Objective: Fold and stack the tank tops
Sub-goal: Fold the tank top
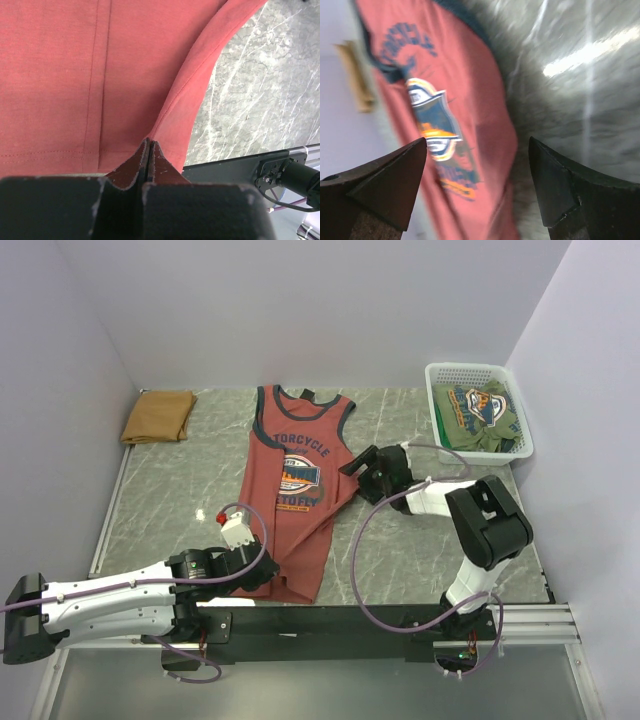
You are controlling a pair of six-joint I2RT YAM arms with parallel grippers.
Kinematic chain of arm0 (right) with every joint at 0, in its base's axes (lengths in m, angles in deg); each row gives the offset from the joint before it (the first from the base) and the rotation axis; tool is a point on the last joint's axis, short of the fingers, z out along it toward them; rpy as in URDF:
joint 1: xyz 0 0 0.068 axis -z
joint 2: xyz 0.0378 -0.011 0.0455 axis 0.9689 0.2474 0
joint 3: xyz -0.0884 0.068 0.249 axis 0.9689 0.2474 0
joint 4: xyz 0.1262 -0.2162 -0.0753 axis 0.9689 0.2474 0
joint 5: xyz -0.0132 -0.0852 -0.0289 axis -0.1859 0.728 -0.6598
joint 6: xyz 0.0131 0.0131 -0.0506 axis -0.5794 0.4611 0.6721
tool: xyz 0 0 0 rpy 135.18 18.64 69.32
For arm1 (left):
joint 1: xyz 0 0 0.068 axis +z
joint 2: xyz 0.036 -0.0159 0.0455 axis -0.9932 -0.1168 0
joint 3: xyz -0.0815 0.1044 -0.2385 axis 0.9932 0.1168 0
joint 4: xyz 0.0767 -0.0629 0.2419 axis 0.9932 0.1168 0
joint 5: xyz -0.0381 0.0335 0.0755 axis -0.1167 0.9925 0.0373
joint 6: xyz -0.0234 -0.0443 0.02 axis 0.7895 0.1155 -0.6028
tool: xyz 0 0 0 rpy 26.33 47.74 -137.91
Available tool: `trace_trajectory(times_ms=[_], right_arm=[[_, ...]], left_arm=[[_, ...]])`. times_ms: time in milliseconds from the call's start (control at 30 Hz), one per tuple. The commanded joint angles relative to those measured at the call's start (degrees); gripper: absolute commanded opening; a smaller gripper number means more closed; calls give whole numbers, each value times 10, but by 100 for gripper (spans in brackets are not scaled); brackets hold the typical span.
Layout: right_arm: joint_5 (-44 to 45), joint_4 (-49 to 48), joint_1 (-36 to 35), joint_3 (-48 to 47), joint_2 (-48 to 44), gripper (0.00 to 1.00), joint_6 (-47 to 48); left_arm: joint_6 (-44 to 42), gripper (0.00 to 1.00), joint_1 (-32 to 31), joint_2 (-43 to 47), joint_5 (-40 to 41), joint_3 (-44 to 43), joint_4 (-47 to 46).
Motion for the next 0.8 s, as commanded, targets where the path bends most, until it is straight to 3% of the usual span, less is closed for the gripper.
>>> trace_trajectory(times_ms=[0, 200, 533, 767], right_arm=[[-37, -117, 2, 47, 25, 89, -113], [-41, -253, 5, 105, 47, 89, -209], [-70, -442, 34, 120, 132, 89, -318], [-75, -467, 60, 117, 134, 89, -327]], left_arm=[[-7, 1, 4, 8, -4, 2, -7], [-9, 0, 4, 6, -4, 1, -9], [-5, 0, 5, 18, -9, 11, -9], [-7, 1, 4, 20, -11, 11, -7]])
